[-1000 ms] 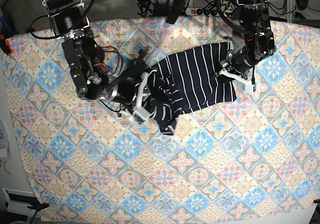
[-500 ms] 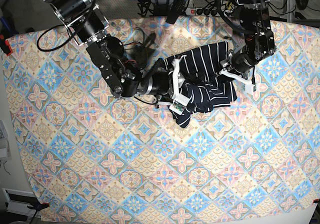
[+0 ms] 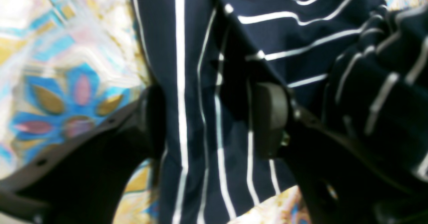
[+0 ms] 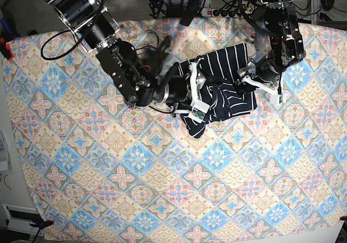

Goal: Fold the T-shirt properly
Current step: 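Press the folded bundle together with both grippers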

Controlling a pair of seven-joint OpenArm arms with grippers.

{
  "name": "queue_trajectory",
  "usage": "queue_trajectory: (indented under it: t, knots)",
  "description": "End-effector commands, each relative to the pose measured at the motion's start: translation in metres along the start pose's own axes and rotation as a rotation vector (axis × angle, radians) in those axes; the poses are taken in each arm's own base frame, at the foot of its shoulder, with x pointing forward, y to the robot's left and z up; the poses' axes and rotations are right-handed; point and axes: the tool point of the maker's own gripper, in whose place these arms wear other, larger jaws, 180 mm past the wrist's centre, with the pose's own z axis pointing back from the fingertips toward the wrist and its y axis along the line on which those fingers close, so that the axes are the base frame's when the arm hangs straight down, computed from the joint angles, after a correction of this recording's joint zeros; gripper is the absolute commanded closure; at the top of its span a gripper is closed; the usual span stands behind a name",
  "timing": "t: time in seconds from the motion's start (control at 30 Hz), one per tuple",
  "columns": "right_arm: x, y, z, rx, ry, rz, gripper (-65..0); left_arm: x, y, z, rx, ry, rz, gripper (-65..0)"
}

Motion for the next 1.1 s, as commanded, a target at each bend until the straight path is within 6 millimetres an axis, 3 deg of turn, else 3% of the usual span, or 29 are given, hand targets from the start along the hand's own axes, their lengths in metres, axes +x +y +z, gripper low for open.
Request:
queue_trajectory:
  t: [0.0, 0.17, 0.37, 0.5, 0.63, 0.73, 0.83, 0.93, 1.0, 1.07]
  knots:
    - [0.031, 0.006, 0.004, 0.021, -0.084, 0.039, -26.3, 0.010, -0.005, 0.003, -0.017, -0.030, -0.013, -38.9]
    - [0.048, 0.015, 0.010, 0.028, -0.124, 0.088, -26.6, 0.011, -0.004, 0.003, -0.014, -0.031, -0.014, -38.9]
    - [0.059, 0.051, -0.001, 0.122, -0.087, 0.232, -26.7, 0.011, -0.003, 0.003, -0.012, -0.031, -0.016, -38.9]
    - [0.060, 0.050, -0.002, 0.121, -0.084, 0.239, -26.4, 0.018, 0.002, 0.010, -0.002, -0.055, -0.007, -38.9]
    - [0.068, 0.020, 0.013, 0.039, -0.121, 0.198, -26.3, 0.035, 0.014, 0.036, 0.037, -0.134, -0.013, -38.9]
    - [0.057, -0.011, 0.029, -0.067, -0.106, 0.173, -26.3, 0.037, 0.018, 0.044, 0.051, -0.150, -0.020, -38.9]
    - [0.032, -0.038, 0.043, -0.176, -0.047, 0.165, -26.3, 0.042, 0.025, 0.048, 0.069, -0.155, -0.033, -38.9]
    - [0.010, -0.045, 0.048, -0.212, 0.012, 0.170, -26.3, 0.037, 0.028, 0.049, 0.076, -0.143, -0.033, -38.8]
    - [0.003, -0.047, 0.048, -0.228, 0.038, 0.180, -26.3, 0.032, 0.029, 0.051, 0.078, -0.133, -0.039, -38.8]
    - [0.001, -0.049, 0.048, -0.243, 0.054, 0.193, -26.3, 0.039, 0.019, 0.057, 0.065, -0.160, -0.067, -38.8]
